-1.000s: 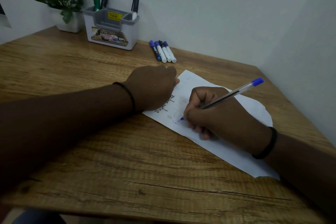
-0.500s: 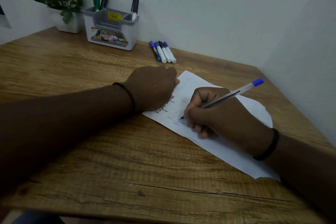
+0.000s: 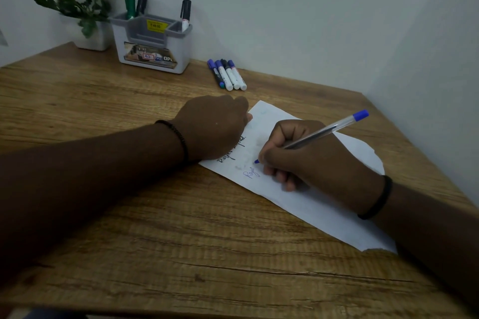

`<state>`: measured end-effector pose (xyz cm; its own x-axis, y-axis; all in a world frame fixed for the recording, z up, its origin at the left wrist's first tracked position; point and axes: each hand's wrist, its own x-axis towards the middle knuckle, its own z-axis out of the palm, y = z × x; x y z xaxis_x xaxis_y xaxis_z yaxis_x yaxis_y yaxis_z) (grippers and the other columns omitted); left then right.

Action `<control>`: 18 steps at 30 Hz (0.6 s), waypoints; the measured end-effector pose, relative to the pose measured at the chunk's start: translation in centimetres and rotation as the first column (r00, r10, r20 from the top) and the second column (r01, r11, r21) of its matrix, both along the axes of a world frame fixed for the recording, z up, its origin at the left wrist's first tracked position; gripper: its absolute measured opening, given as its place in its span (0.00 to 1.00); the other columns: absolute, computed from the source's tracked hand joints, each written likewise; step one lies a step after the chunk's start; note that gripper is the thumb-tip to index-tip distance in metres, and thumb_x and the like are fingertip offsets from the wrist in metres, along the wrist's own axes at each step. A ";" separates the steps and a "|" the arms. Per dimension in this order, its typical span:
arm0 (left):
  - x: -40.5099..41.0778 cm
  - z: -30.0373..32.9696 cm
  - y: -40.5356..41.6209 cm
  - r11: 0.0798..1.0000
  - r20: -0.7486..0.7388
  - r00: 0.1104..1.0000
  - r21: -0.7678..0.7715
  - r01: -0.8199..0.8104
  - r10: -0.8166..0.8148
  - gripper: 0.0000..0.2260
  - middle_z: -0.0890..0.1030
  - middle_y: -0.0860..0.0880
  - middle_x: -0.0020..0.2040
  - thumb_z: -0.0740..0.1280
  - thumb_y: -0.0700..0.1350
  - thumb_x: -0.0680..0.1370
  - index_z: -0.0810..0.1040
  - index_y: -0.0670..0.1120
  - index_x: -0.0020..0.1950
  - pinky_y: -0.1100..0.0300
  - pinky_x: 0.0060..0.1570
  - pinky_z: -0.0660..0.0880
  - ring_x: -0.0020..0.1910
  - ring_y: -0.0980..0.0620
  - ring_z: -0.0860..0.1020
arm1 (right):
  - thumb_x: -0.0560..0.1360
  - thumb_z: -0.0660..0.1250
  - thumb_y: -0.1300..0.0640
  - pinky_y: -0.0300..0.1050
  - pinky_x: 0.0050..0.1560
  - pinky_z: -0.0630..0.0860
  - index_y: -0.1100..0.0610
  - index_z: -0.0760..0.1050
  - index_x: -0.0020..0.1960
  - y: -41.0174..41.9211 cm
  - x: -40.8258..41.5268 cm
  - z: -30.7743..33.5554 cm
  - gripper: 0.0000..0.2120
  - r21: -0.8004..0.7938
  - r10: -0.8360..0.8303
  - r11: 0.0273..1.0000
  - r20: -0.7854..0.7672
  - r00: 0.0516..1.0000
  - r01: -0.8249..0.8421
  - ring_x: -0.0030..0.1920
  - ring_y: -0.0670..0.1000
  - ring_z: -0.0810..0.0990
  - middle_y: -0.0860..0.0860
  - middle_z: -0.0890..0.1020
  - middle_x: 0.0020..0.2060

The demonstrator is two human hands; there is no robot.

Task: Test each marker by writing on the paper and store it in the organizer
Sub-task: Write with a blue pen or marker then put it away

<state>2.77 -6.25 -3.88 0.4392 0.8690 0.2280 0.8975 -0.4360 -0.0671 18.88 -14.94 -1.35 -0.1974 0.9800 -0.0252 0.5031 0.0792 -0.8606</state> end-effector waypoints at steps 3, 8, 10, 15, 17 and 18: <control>0.0 0.0 0.1 1.000 0.000 1.000 -0.024 -0.005 0.005 0.11 0.64 0.53 0.35 0.52 0.52 0.83 0.68 0.46 0.57 0.58 0.35 0.66 0.31 0.55 0.65 | 0.74 0.68 0.68 0.37 0.23 0.73 0.67 0.77 0.39 0.2 0.1 -0.1 0.05 0.001 0.000 1.000 0.025 1.000 0.000 0.22 0.47 0.76 0.54 0.82 0.28; 0.0 0.0 0.0 1.000 -0.003 1.000 -0.023 0.008 -0.008 0.12 0.63 0.53 0.34 0.52 0.52 0.83 0.68 0.46 0.58 0.58 0.36 0.66 0.31 0.55 0.65 | 0.75 0.68 0.69 0.36 0.23 0.72 0.65 0.77 0.38 0.1 0.2 -0.1 0.06 0.004 -0.006 1.000 0.000 1.000 0.006 0.22 0.46 0.76 0.55 0.82 0.28; -0.1 0.0 0.1 1.000 -0.003 1.000 -0.019 0.002 -0.003 0.11 0.64 0.53 0.34 0.53 0.51 0.83 0.68 0.46 0.57 0.58 0.35 0.66 0.31 0.55 0.65 | 0.75 0.68 0.68 0.36 0.23 0.73 0.64 0.78 0.39 0.1 0.2 -0.2 0.06 0.003 -0.001 1.000 -0.006 1.000 0.001 0.23 0.46 0.77 0.55 0.82 0.29; -0.2 -0.1 0.1 1.000 -0.009 1.000 0.008 0.014 -0.014 0.11 0.63 0.53 0.34 0.53 0.52 0.83 0.68 0.46 0.57 0.58 0.34 0.65 0.31 0.55 0.65 | 0.75 0.69 0.67 0.37 0.24 0.73 0.65 0.79 0.40 0.0 0.1 -0.2 0.06 0.002 0.000 1.000 -0.016 1.000 0.000 0.24 0.47 0.77 0.57 0.84 0.32; -0.1 -0.2 0.0 1.000 -0.009 1.000 0.014 0.018 -0.018 0.11 0.63 0.53 0.34 0.52 0.52 0.83 0.68 0.46 0.56 0.58 0.34 0.64 0.31 0.55 0.65 | 0.75 0.69 0.67 0.37 0.24 0.73 0.64 0.79 0.39 0.1 0.2 -0.2 0.06 0.005 -0.013 1.000 -0.022 1.000 0.013 0.24 0.47 0.76 0.57 0.83 0.31; -0.1 -0.1 0.0 1.000 -0.008 1.000 0.012 0.014 -0.014 0.11 0.63 0.53 0.34 0.52 0.52 0.83 0.68 0.46 0.56 0.58 0.34 0.64 0.31 0.55 0.65 | 0.75 0.69 0.67 0.37 0.24 0.73 0.63 0.78 0.39 0.1 0.2 -0.2 0.07 0.005 -0.026 1.000 -0.030 0.999 0.026 0.23 0.47 0.76 0.57 0.83 0.31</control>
<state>2.67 -6.20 -4.03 0.4527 0.8601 0.2351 0.8909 -0.4472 -0.0792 19.10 -14.81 -1.57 -0.1724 0.9849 -0.0143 0.4795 0.0712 -0.8746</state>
